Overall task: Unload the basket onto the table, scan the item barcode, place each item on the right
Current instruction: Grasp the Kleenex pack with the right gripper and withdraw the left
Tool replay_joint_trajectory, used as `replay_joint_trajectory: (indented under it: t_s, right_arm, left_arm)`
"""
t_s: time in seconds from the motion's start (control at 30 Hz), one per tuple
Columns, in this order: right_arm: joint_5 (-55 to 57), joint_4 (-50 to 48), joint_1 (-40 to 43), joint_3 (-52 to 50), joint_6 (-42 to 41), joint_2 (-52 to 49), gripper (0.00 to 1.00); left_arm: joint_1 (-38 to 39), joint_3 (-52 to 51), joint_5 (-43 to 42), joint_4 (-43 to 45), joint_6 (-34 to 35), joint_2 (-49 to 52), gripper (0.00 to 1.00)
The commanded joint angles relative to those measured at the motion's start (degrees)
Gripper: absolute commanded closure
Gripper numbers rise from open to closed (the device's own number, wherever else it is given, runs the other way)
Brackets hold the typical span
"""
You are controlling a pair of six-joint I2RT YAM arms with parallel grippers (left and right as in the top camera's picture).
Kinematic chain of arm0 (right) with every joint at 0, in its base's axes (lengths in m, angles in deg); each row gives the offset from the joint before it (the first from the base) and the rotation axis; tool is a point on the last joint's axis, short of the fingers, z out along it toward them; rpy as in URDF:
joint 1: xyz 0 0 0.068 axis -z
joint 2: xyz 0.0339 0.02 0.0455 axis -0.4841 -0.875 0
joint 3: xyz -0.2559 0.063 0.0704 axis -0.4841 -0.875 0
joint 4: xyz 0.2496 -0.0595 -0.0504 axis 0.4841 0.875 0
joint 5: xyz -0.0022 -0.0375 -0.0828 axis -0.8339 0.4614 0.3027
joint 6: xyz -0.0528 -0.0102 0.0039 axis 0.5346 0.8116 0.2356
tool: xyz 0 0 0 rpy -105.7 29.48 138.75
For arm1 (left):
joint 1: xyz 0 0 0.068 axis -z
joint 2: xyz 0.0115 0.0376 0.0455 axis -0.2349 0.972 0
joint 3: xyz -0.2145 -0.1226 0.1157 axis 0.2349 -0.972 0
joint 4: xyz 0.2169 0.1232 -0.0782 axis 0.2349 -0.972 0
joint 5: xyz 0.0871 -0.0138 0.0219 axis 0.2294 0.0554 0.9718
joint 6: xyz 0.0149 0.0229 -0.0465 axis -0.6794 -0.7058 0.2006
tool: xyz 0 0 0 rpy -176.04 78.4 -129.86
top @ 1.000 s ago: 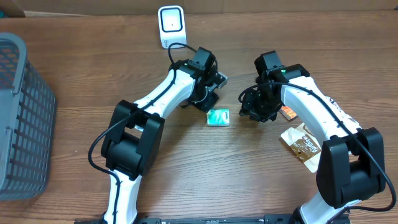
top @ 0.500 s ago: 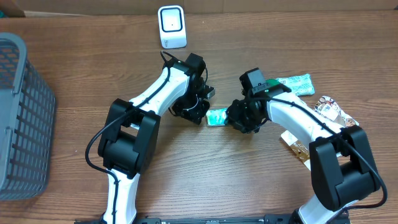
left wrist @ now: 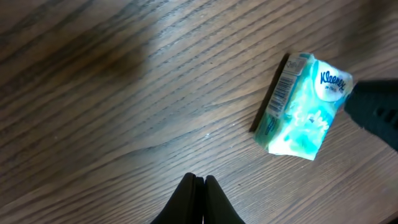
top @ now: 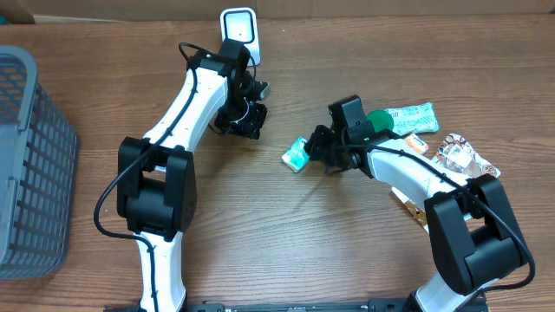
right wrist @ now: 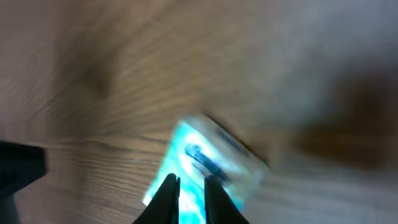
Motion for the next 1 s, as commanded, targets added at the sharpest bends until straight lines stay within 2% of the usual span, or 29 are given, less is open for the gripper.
replay_joint_trajectory:
  t_s: [0.0,0.03,0.1,0.13,0.2,0.37,0.5,0.63,0.73,0.8,0.83,0.97]
  right_arm:
    - [0.9,-2.1,-0.2,0.1,18.0,0.0,0.82]
    - [0.7,-1.5,-0.2,0.2,18.9,0.0,0.81]
    - [-1.3,0.2,0.2,0.8,18.2,0.1,0.72]
    - [-3.1,2.0,0.6,1.6,15.9,0.1,0.62]
    - [-6.6,6.6,1.8,3.4,9.9,0.2,0.56]
    - [-13.1,13.2,3.5,4.3,1.8,0.4,0.55]
    - [-10.4,16.4,2.9,4.3,1.2,0.4,0.55]
    - [-8.5,18.3,2.8,4.3,1.2,0.4,0.56]
    - [-7.7,19.1,2.8,4.3,0.8,0.4,0.55]
    - [-7.5,19.3,2.8,4.3,0.3,0.4,0.55]
    - [-7.5,19.3,2.8,4.3,0.1,0.4,0.55]
    - [-7.5,19.5,2.8,4.3,-0.7,0.4,0.55]
  left_arm:
    - [0.8,0.6,-0.2,0.8,-0.7,-0.1,0.96]
    - [1.2,0.5,-0.3,1.1,-0.7,-0.1,0.96]
    - [1.7,0.2,-0.3,1.5,-0.7,0.0,0.96]
    - [2.0,0.2,-0.3,1.6,-0.7,0.1,0.96]
    - [2.6,0.2,-0.2,2.0,-0.7,0.3,0.96]
    - [4.2,-1.6,0.6,8.4,-0.7,0.5,0.96]
    - [5.7,-5.3,0.6,16.4,1.0,0.5,0.96]
    - [7.4,-8.6,0.8,19.9,3.6,0.5,0.96]
    - [8.6,-9.7,0.8,19.9,7.0,0.5,0.96]
    - [10.3,-9.9,0.2,16.9,13.7,0.5,0.96]
    - [10.7,-9.9,-0.4,16.0,15.0,0.5,0.96]
    - [12.9,-9.9,-4.3,12.0,16.0,0.5,0.96]
